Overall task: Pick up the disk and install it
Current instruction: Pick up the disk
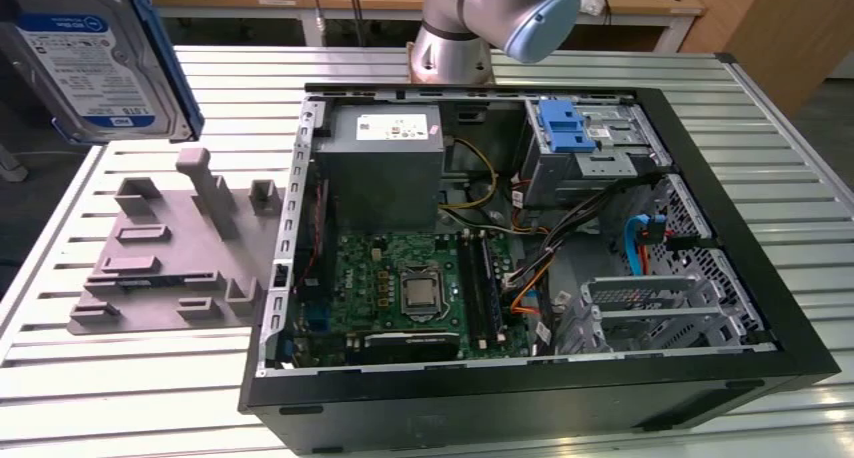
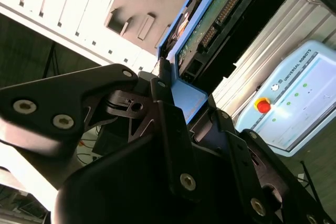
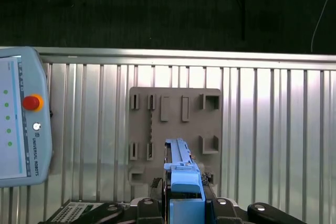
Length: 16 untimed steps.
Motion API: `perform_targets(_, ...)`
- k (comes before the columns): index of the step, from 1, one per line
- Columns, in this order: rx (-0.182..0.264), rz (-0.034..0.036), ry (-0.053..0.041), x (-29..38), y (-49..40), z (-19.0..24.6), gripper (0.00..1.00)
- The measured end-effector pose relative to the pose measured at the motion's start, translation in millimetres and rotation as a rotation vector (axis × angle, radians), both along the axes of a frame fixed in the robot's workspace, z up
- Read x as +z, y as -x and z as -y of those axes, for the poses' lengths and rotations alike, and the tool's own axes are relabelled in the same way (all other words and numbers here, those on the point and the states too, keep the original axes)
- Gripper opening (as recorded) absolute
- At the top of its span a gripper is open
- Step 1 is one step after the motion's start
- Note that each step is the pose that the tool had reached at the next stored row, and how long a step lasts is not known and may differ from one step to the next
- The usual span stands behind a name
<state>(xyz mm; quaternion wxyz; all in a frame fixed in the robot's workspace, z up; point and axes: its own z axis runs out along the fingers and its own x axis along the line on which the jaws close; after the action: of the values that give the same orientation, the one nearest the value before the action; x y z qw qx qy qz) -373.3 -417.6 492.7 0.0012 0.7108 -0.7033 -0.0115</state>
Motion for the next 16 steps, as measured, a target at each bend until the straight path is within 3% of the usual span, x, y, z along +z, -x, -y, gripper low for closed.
perform_targets(16, 0.000, 0.0000, 0.0000, -0.2, -25.1, 0.2, 0.36)
